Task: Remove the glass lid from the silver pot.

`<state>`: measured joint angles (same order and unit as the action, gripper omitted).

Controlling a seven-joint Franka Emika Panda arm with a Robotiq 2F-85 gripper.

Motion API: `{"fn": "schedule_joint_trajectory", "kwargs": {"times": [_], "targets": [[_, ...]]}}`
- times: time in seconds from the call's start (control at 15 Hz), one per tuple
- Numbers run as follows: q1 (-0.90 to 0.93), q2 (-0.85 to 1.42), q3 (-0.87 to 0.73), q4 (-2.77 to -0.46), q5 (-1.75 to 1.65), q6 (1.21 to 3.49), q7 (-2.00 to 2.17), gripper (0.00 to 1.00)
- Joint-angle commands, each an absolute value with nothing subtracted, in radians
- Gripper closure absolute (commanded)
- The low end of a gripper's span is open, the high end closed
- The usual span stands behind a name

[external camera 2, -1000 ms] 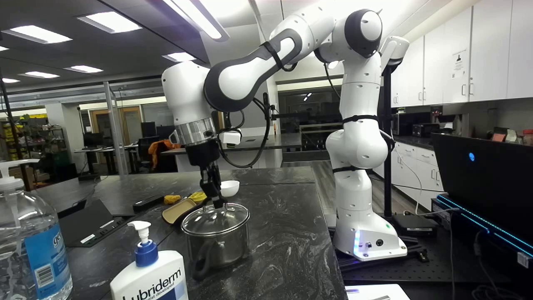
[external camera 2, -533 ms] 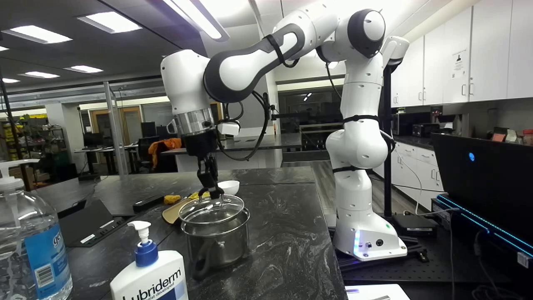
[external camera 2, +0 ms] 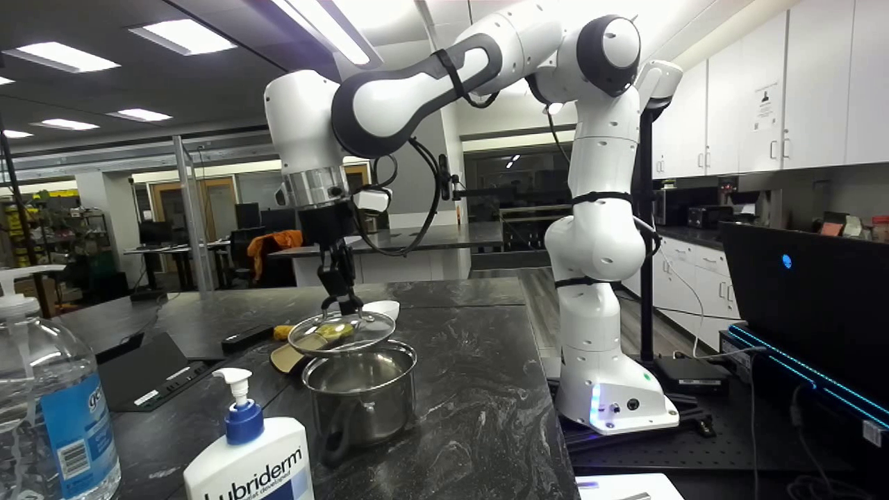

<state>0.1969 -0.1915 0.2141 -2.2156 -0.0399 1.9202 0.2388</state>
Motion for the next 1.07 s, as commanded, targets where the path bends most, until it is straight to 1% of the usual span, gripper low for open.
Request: {"fn": "schedule_joint_trajectory", "kwargs": {"times": [0.0,1.0], "targets": [[0.165,-0.200,0.191,-2.177,-0.045,1.876,0.227,0.96],[0.083,-0.184,0.119,-2.179,-0.047,1.874,0.235,0.96]]}}
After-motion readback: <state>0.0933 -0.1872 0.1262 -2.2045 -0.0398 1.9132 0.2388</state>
